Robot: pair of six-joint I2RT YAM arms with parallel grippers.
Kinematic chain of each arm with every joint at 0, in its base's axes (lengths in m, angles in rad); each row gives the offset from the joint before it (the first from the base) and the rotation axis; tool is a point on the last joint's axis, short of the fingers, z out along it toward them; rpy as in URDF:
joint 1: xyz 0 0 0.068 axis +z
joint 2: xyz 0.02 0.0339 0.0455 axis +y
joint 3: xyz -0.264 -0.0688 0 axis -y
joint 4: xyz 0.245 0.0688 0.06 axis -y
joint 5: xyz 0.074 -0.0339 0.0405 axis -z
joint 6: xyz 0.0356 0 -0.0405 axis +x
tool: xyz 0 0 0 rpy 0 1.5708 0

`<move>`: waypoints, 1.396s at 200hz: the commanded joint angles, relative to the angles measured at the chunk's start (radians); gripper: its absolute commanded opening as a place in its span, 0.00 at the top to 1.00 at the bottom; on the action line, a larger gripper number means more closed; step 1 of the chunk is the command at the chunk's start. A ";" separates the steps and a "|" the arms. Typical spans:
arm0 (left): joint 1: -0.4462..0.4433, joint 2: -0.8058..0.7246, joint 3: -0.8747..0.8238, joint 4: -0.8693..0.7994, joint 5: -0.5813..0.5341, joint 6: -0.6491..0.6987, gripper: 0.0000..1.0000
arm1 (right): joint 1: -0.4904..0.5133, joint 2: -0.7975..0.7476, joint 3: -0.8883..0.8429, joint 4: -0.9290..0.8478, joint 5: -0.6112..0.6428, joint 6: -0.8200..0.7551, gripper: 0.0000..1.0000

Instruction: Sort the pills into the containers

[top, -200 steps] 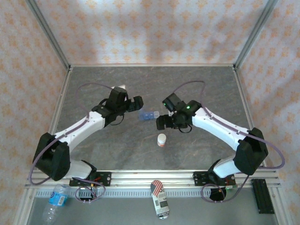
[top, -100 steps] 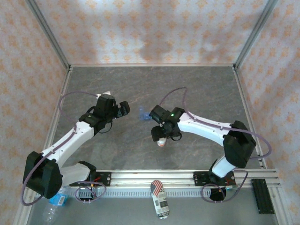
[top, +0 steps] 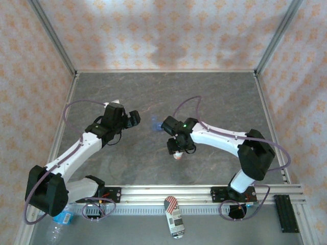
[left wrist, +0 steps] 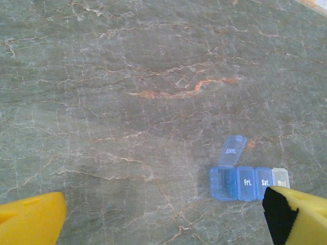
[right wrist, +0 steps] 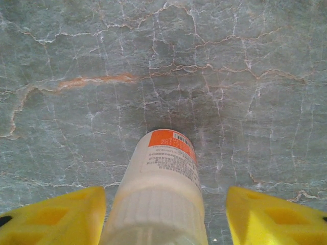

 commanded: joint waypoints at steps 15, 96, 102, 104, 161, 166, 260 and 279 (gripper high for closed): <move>0.009 -0.043 0.002 -0.009 0.012 0.016 0.00 | 0.010 0.025 -0.021 -0.006 0.012 0.015 0.35; 0.011 -0.059 0.017 -0.052 -0.006 -0.017 0.00 | 0.011 0.001 -0.003 -0.028 0.030 0.030 0.59; 0.011 -0.059 0.023 -0.065 -0.010 -0.016 0.00 | 0.010 -0.009 0.003 -0.032 0.037 0.027 0.60; 0.011 -0.058 0.025 -0.068 -0.009 -0.016 0.00 | 0.011 -0.014 0.004 -0.034 0.040 0.026 0.61; 0.010 -0.030 0.105 -0.142 0.029 0.164 0.00 | -0.044 -0.135 0.117 -0.099 0.084 -0.048 0.62; 0.011 -0.029 0.111 -0.140 0.035 0.179 0.00 | -0.062 -0.140 0.139 -0.109 0.073 -0.059 0.62; -0.053 -0.080 0.143 0.075 0.245 0.424 0.00 | -0.354 0.060 0.835 -0.371 -0.229 -0.277 0.62; -0.105 -0.069 0.124 0.119 0.249 0.550 0.00 | -0.363 0.115 0.903 -0.420 -0.262 -0.340 0.62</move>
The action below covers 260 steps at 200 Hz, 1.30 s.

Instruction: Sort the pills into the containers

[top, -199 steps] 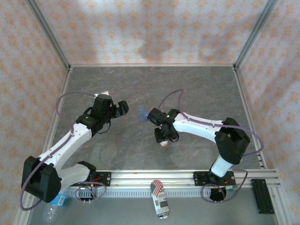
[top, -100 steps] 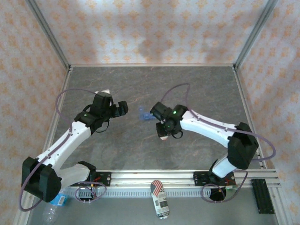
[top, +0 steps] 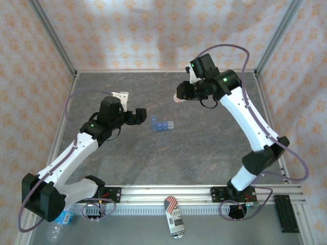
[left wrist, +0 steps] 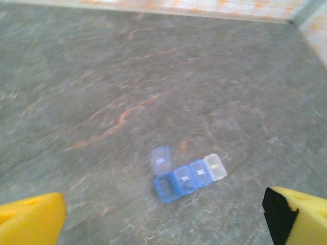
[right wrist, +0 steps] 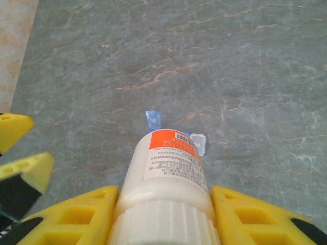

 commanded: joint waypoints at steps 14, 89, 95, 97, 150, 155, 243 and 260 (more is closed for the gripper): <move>-0.083 -0.006 -0.026 0.160 0.058 0.276 0.01 | -0.017 0.094 0.066 -0.132 -0.134 -0.157 0.62; -0.106 0.098 -0.159 0.620 0.182 0.470 0.02 | -0.118 0.219 0.144 -0.126 -0.413 -0.303 0.66; -0.107 0.119 -0.147 0.633 0.200 0.478 0.02 | -0.118 0.231 0.157 -0.131 -0.420 -0.306 0.66; -0.106 0.125 -0.142 0.634 0.206 0.480 0.02 | -0.118 0.235 0.161 -0.133 -0.423 -0.306 0.66; -0.107 0.253 -0.015 0.673 0.346 0.491 0.03 | -0.117 0.279 0.220 -0.176 -0.434 -0.341 0.66; -0.107 0.260 -0.009 0.686 0.350 0.484 0.03 | -0.117 0.277 0.218 -0.179 -0.434 -0.343 0.66; -0.125 0.358 0.082 0.701 0.424 0.437 0.14 | -0.117 0.184 0.084 -0.093 -0.502 -0.297 0.66; -0.135 0.368 0.088 0.695 0.424 0.438 0.16 | -0.118 0.175 0.066 -0.080 -0.508 -0.291 0.67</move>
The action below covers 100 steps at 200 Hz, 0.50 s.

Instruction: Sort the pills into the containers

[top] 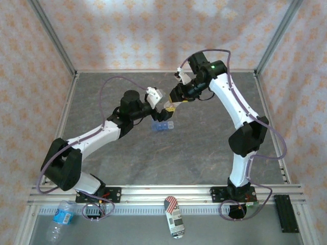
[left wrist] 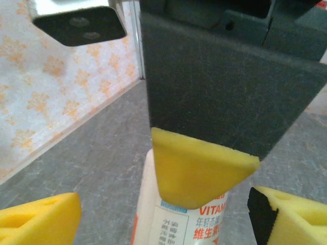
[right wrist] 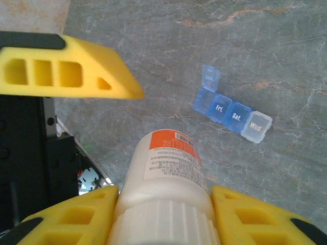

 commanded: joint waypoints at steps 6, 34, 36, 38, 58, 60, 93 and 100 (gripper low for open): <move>-0.019 0.017 0.043 0.012 0.036 -0.013 0.18 | 0.004 -0.066 -0.025 0.044 -0.037 0.023 0.67; -0.031 0.033 0.047 0.004 0.036 -0.014 0.20 | 0.003 -0.074 -0.037 0.060 -0.051 0.036 0.67; -0.032 0.033 0.047 0.003 0.035 -0.015 0.20 | 0.004 -0.074 -0.037 0.061 -0.051 0.037 0.67; -0.032 0.034 0.046 0.004 0.035 -0.016 0.20 | 0.003 -0.075 -0.037 0.061 -0.052 0.038 0.67; -0.033 0.042 0.043 0.013 0.030 -0.019 0.24 | 0.003 -0.078 -0.038 0.064 -0.055 0.047 0.69; -0.033 0.044 0.043 0.014 0.029 -0.021 0.24 | 0.004 -0.078 -0.038 0.065 -0.055 0.048 0.69; -0.032 0.051 0.035 0.033 0.017 -0.033 0.31 | 0.004 -0.089 -0.055 0.079 -0.053 0.062 0.69; -0.033 0.053 0.034 0.037 0.017 -0.037 0.32 | 0.004 -0.091 -0.059 0.082 -0.055 0.064 0.69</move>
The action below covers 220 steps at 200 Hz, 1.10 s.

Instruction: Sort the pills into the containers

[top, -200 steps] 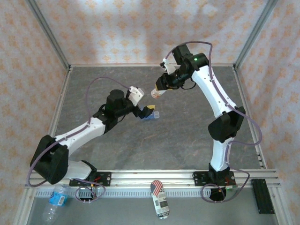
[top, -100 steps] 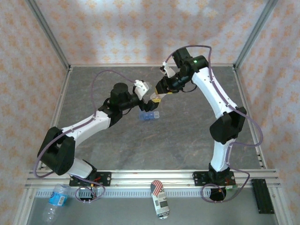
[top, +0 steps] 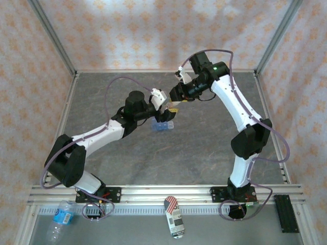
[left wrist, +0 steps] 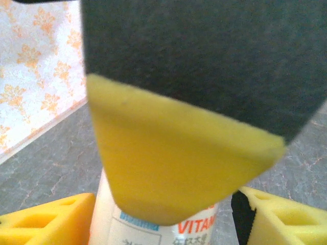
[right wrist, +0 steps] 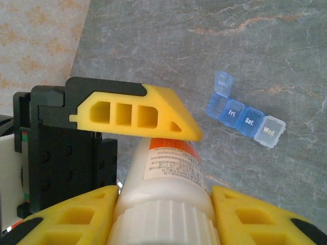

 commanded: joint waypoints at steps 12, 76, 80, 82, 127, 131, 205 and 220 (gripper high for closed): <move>-0.005 0.009 0.015 0.053 0.008 -0.026 0.34 | 0.003 -0.053 -0.023 0.032 -0.022 0.022 0.69; -0.005 0.027 0.025 0.054 0.019 -0.043 0.42 | 0.005 -0.057 -0.040 0.049 -0.019 0.037 0.69; -0.005 0.028 0.024 0.056 0.018 -0.044 0.41 | 0.004 -0.057 -0.039 0.049 -0.019 0.039 0.69; -0.005 0.028 0.023 0.058 0.017 -0.043 0.41 | 0.004 -0.057 -0.039 0.049 -0.019 0.038 0.69; -0.006 0.038 0.019 0.061 0.020 -0.053 0.41 | 0.005 -0.054 -0.036 0.049 -0.015 0.040 0.70; -0.005 0.038 0.019 0.062 0.021 -0.054 0.41 | 0.004 -0.053 -0.036 0.049 -0.014 0.040 0.70; -0.005 0.046 0.014 0.072 0.020 -0.068 0.41 | 0.005 -0.054 -0.039 0.054 -0.007 0.042 0.71; -0.005 0.047 0.016 0.075 0.021 -0.072 0.46 | 0.005 -0.053 -0.041 0.055 -0.006 0.043 0.71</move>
